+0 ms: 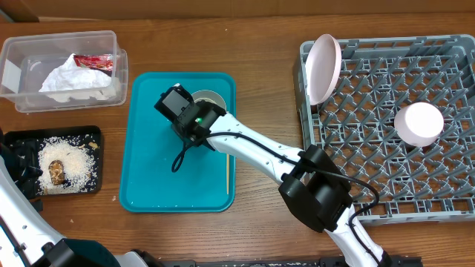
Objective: Sort waste into correct bins and load items into the dishwasher
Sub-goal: 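Reach the right gripper to the small white bowl and grasp it, then carry the bowl over the dish rack with the right gripper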
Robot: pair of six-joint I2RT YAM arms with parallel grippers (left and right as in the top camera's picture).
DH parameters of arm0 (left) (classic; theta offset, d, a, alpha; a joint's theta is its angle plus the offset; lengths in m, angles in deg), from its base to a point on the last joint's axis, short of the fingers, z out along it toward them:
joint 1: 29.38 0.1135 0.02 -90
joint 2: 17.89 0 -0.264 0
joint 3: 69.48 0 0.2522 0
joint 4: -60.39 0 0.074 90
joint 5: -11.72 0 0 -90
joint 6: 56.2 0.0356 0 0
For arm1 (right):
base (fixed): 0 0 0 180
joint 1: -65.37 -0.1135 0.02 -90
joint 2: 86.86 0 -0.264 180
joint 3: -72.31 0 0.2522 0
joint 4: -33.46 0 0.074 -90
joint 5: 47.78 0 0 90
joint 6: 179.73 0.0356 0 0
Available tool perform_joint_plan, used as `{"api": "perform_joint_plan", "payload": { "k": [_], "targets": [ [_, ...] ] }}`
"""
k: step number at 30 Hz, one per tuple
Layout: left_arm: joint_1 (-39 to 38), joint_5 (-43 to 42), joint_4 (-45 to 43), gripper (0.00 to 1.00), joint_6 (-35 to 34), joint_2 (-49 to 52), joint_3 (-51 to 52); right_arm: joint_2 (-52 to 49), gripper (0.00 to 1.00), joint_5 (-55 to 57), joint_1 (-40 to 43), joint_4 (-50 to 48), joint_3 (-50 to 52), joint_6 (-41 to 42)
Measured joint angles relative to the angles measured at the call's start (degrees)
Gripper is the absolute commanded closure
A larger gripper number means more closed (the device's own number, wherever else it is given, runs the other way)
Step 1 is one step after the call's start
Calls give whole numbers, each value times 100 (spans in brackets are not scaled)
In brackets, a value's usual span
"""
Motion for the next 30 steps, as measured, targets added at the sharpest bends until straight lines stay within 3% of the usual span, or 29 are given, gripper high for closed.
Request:
{"api": "perform_joint_plan", "payload": {
  "k": [16, 23, 30],
  "targets": [
    [0, -2, -2, 0, 0, 0, 0, 249, 96, 352, 4, 1759, -1508, 549],
    [0, 0, -2, 0, 0, 0, 0, 1451, 96, 791, 234, 2684, -1655, 848],
    [0, -2, 0, 0, 0, 0, 0, 3036, 96, 981, 1397, 3613, -1788, 1233]
  ]
}}
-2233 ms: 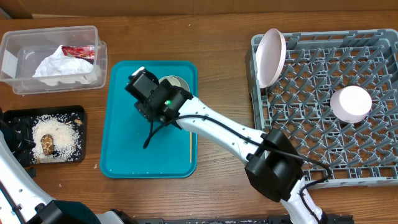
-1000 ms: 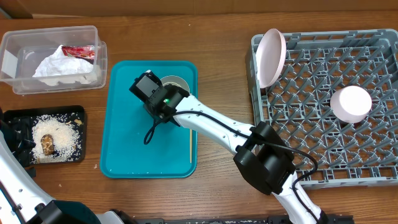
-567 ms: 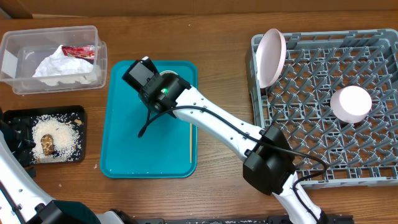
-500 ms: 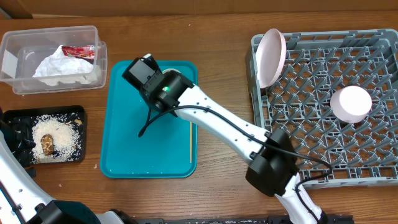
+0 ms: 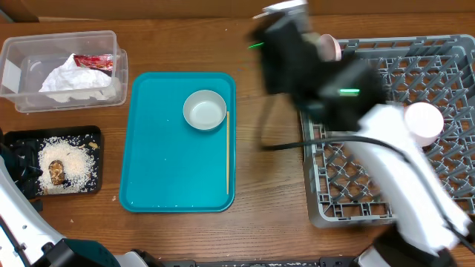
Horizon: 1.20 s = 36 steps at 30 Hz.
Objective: Sort waste into correct bins and load items into the dishwasher
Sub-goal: 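Carry the bowl over the dish rack with the right gripper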
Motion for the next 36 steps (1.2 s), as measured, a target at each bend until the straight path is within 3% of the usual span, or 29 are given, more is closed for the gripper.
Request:
{"api": "perform_joint_plan", "payload": {
  "k": [5, 12, 21, 29, 36],
  "targets": [
    [0, 2, 0, 0, 0, 0, 0, 673, 96, 7, 1263, 675, -13, 363],
    [0, 2, 0, 0, 0, 0, 0, 887, 96, -345, 2964, 1475, 2, 973],
    [0, 0, 0, 0, 0, 0, 0, 887, 96, -1311, 4542, 1279, 564, 1582],
    [0, 0, -2, 0, 0, 0, 0, 887, 96, -3565, 5628, 807, 798, 774],
    [0, 0, 0, 0, 0, 0, 0, 890, 96, -5845, 7254, 997, 1600, -433]
  ]
}}
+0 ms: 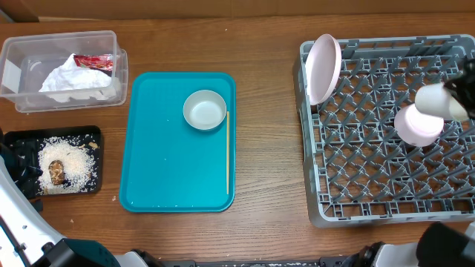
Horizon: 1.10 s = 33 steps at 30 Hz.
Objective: Sort waste into correct bins and load items into the dishwasher
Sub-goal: 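Carry the bowl over the dish rack with the right gripper, then lower the white cup into the rack's right side and release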
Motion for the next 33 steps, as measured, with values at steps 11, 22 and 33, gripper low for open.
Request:
{"api": "perform_joint_plan", "payload": {
  "k": [11, 22, 33],
  "targets": [
    [0, 2, 0, 0, 0, 0, 0, 4, 96, -3851, 1932, 389, 2863, -3071],
    [0, 2, -2, 0, 0, 0, 0, 7, 96, -5012, 1875, -1108, 5160, -4076],
    [0, 0, -2, 0, 0, 0, 0, 7, 96, -5182, 1180, -1836, 5497, -4159]
  ]
}}
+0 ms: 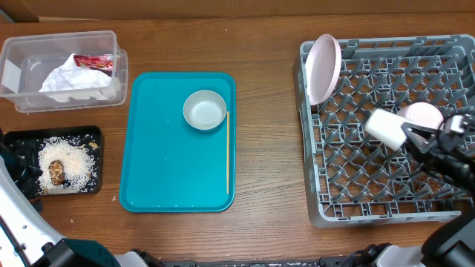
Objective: Sort waste into correct bins and load items into the dishwasher
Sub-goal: 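Lower the white cup into the rack's right side and release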
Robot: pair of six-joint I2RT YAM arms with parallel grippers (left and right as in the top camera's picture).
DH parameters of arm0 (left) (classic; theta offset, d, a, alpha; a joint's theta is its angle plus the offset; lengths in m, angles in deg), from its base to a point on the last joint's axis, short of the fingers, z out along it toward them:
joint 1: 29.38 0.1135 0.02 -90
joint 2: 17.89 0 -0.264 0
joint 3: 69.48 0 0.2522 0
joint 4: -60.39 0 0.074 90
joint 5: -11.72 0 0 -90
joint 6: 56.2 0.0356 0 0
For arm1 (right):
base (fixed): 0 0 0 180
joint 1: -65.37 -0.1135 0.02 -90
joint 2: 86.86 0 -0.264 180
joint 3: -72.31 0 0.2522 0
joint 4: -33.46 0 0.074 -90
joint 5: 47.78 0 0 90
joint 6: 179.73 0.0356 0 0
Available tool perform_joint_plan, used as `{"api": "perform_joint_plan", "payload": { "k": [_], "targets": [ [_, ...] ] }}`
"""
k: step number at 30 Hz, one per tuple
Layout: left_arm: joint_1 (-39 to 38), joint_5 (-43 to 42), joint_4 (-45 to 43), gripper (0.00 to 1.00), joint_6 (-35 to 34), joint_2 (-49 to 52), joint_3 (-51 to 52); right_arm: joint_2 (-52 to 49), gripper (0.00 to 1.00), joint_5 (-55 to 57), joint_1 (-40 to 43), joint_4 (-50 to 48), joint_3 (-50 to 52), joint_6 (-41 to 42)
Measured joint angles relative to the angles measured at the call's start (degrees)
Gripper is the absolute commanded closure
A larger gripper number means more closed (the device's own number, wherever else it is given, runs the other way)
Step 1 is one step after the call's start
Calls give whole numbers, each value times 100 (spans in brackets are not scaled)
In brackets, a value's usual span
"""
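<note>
A small white bowl (204, 110) stands upright on the teal tray (159, 178), with a thin wooden chopstick (227, 152) lying just right of it. In the grey dish rack (349, 193) a pink plate (323, 68) stands on edge at the near-left corner. A pink cup (423, 115) sits upside down further right. My right arm (386, 127) is folded over the rack's right half, partly covering the cup. Its gripper (445, 141) is a dark tangle, its jaws unreadable. My left arm (18, 215) rises along the left edge, and the state of its gripper (13, 167) is unclear.
A clear plastic bin (18, 70) at top left holds crumpled white tissue (70, 80) and a red wrapper (95, 61). Below it a black tray (85, 137) carries rice and a brown food scrap (56, 171). Brown wooden tabletop shows between the teal tray and the rack.
My right arm was at the rack's far right edge above the pink cup. Now it lies lower and further left across the rack's right half. Bowl, chopstick and plate have not moved.
At first my right arm reached across the teal tray with its gripper over the bowl. Then it was a blur above the rack's near-left corner, the bowl left bare on the tray. Later it was at the rack's right edge, now folded over the rack.
</note>
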Motion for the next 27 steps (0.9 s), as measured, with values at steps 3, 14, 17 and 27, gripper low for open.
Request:
{"api": "perform_joint_plan", "payload": {
  "k": [3, 14, 17, 27],
  "targets": [
    [0, 2, 0, 0, 0, 0, 0, 0, 96, 35, -356, -175, 0, 57],
    [0, 0, 2, 0, 0, 0, 0, 0, 96, 1067, -603, 11, 0, 1001],
    [0, 2, 2, 0, 0, 0, 0, 0, 96, 1327, -599, 114, 20, 1097],
    [0, 2, 2, 0, 0, 0, 0, 2, 96, 1779, -599, 319, 22, 1172]
  ]
}}
